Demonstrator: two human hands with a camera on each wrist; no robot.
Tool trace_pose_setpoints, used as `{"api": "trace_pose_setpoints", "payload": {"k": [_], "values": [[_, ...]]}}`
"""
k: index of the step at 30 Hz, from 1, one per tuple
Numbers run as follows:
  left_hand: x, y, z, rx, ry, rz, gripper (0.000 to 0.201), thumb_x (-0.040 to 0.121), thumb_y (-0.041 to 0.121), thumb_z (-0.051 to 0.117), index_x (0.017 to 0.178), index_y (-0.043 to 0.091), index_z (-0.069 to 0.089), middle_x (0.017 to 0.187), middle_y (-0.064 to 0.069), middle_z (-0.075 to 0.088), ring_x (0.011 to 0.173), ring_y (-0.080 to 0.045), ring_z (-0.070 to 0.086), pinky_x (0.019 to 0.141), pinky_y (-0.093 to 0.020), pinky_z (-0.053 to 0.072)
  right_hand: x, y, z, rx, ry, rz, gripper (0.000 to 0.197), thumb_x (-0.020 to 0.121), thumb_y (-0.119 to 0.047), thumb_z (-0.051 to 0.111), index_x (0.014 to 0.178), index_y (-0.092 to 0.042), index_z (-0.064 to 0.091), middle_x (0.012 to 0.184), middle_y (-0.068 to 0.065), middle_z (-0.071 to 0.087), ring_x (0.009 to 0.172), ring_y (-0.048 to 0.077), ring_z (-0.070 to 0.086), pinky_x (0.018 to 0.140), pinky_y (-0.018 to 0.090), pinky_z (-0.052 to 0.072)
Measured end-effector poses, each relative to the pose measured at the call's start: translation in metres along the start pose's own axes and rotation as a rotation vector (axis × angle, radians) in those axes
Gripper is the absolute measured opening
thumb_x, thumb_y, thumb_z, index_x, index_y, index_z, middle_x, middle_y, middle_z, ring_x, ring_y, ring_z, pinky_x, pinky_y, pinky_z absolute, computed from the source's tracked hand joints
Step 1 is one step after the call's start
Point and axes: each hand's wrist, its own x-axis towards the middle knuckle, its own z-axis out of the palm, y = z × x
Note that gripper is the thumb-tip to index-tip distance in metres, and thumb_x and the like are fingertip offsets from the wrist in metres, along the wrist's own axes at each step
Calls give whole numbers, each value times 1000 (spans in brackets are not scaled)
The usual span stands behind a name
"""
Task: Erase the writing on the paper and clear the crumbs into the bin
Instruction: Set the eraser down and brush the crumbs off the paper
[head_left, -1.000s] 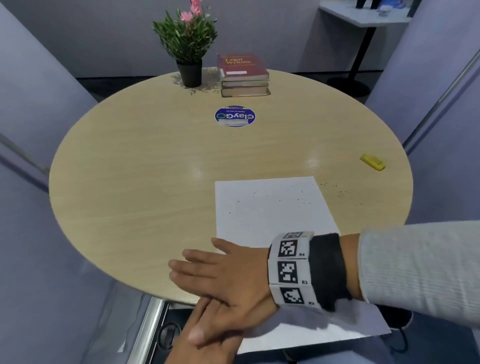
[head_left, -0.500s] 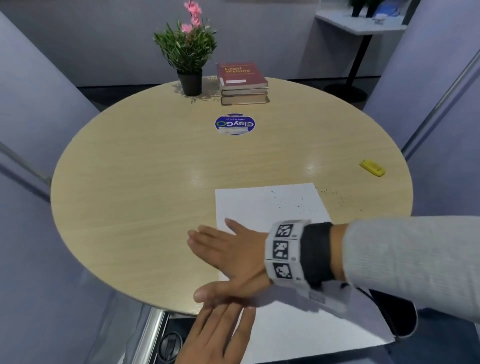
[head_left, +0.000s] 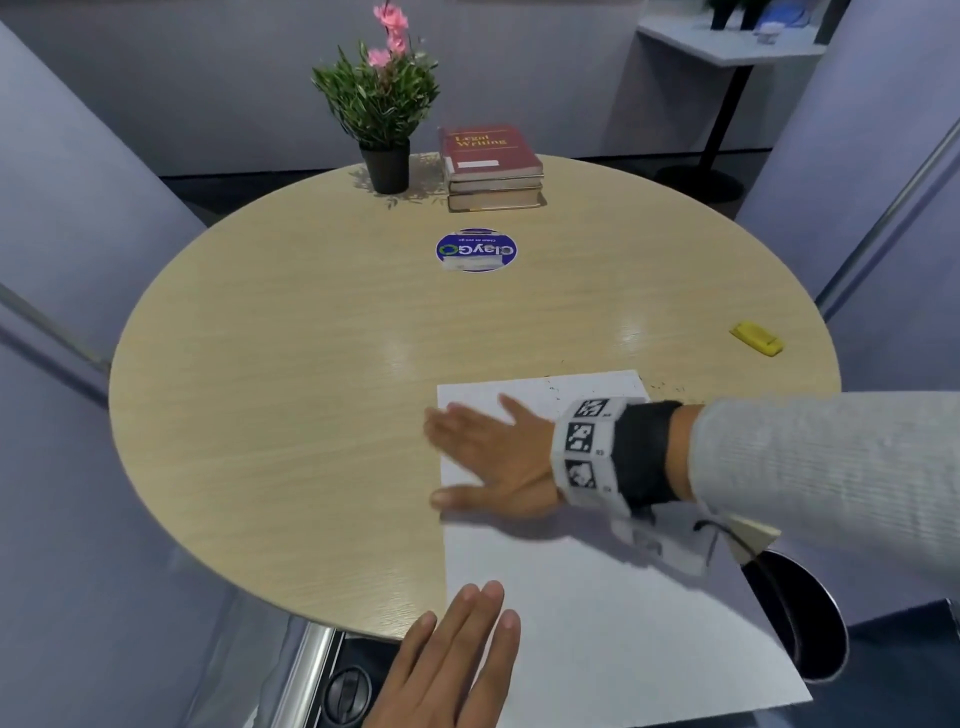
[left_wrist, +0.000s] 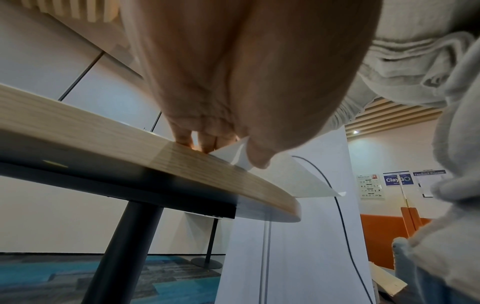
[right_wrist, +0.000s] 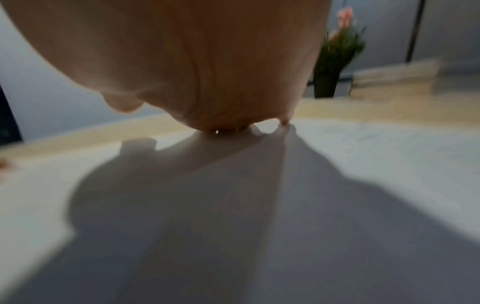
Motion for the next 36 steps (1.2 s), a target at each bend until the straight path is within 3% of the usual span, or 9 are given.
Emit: {"api": "trace_pose_setpoints", "payload": {"k": [4,8,10,16,20,22,29,33,36], "values": [[0,1,5,-18,56,-10,46,90,40,27,124,25,53,134,4,55,129,-14,48,102,-31,33,-3,48,-13,11,74,265,89,88,-73,15,151,-19,-17,159,-7,-24,146,7,-18,118,51,-10],[4,3,7,-37,81,-17,41,88,34,30,121,26,54,130,5,58,124,-13,52,96,-31,37,10,-6,-10,-22,33,-34,88,88,-74,12,150,-20,-20,158,-8,-27,145,7,-21,115,49,-17],[3,2,8,-58,76,-19,42,85,33,33,121,26,54,132,6,57,128,-11,49,98,-30,36,13,-12,-3,-16,4,-63,87,88,-75,13,150,-23,-19,157,-10,-27,145,5,-21,116,50,-17],[5,3,5,-37,115,5,43,94,36,21,119,24,54,128,4,60,123,-13,53,100,-29,33,-11,62,-9,-4,90,359,98,82,-81,17,152,-20,-15,160,-8,-21,146,5,-16,116,53,-14],[6,6,6,-26,133,-8,40,92,30,23,117,24,54,125,4,62,117,-14,57,93,-30,38,-14,-6,7,-11,102,3,98,82,-82,15,150,-21,-21,156,-10,-28,144,4,-24,115,51,-20],[4,5,7,-28,115,2,41,92,32,25,119,24,54,128,4,60,120,-14,54,95,-31,37,-14,-18,15,-3,40,-55,95,83,-81,15,149,-24,-22,155,-12,-30,143,4,-26,114,51,-21],[5,6,6,-30,160,4,43,95,36,20,118,24,54,123,3,63,115,-17,58,93,-31,38,-44,95,6,9,46,416,97,82,-79,13,150,-19,-20,159,-6,-25,146,8,-20,117,52,-14],[7,8,7,-8,193,-8,40,91,31,24,116,25,55,122,4,63,114,-16,59,91,-31,40,-44,50,14,-39,68,142,105,72,-85,2,148,-17,-24,154,-7,-32,144,8,-26,115,52,-17],[7,11,6,-28,194,-22,41,78,22,36,114,25,55,120,4,65,113,-16,60,90,-30,40,-50,24,25,14,-5,-15,97,78,-82,6,147,-22,-26,152,-12,-36,140,3,-31,113,47,-24]]}}
